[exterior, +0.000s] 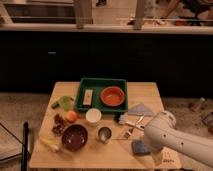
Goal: Place sponge in purple bowl
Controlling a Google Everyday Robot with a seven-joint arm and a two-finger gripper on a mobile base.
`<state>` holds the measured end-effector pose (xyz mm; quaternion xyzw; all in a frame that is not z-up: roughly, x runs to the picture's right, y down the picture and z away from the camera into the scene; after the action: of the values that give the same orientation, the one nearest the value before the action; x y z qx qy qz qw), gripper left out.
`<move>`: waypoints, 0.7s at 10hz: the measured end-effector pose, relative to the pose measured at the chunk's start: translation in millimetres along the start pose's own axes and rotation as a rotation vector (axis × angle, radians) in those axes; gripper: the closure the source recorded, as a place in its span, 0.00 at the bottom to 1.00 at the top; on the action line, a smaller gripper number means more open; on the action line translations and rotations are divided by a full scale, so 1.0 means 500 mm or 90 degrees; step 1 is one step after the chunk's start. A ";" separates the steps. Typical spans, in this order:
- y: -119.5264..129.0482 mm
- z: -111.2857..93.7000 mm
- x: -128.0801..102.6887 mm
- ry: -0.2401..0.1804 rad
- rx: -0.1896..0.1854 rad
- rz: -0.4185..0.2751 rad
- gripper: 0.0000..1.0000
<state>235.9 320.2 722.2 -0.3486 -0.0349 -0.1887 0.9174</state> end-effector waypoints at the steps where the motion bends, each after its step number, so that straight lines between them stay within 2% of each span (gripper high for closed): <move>1: 0.001 0.005 0.000 0.000 -0.002 -0.006 0.20; 5: -0.021 0.011 -0.007 -0.056 0.014 0.042 0.20; 7: -0.024 0.017 -0.010 -0.075 0.016 0.064 0.20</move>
<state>227.3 319.3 734.9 -0.3486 -0.0739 -0.1212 0.9265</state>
